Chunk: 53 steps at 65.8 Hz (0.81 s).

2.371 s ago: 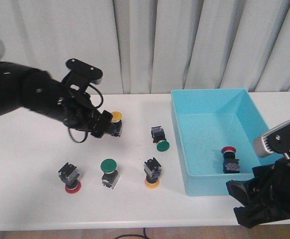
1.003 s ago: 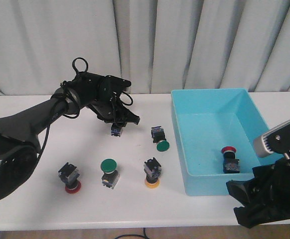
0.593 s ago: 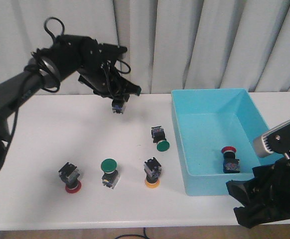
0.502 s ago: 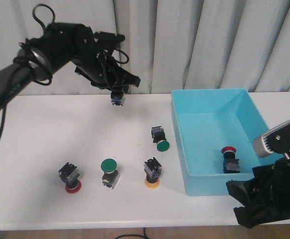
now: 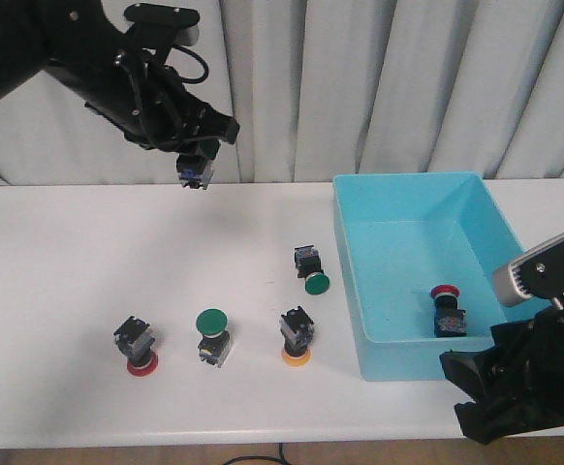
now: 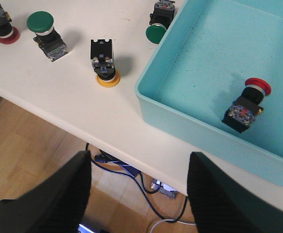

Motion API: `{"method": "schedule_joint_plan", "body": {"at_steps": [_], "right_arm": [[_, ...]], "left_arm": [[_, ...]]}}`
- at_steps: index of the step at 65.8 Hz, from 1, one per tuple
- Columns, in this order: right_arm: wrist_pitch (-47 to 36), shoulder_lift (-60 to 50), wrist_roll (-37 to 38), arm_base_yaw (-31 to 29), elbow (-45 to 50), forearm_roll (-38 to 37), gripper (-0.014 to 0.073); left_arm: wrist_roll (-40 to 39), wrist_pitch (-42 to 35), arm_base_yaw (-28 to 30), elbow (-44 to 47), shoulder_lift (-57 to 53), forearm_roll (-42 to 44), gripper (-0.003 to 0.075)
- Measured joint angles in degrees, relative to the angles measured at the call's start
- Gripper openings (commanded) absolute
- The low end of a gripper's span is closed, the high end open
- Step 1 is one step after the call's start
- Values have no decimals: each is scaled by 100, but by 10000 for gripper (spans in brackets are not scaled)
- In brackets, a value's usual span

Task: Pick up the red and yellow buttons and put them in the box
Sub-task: 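Lift the yellow button with the left gripper and swing it toward the box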

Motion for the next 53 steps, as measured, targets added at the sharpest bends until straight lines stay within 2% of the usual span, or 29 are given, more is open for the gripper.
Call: {"method": "schedule_joint_plan", "body": {"at_steps": [16, 33, 45, 53], "right_arm": [[0, 0, 0, 0, 0, 0, 435], [0, 0, 0, 0, 0, 0, 435], [0, 0, 0, 0, 0, 0, 435], [0, 0, 0, 0, 0, 0, 435]], "left_arm": [[138, -1304, 0, 2530, -1683, -121, 157], [226, -1946, 0, 4369, -3176, -271, 157], [735, -2629, -74, 5295, -3654, -988, 157], [1463, -3089, -293, 5635, -3635, -1939, 157]]}}
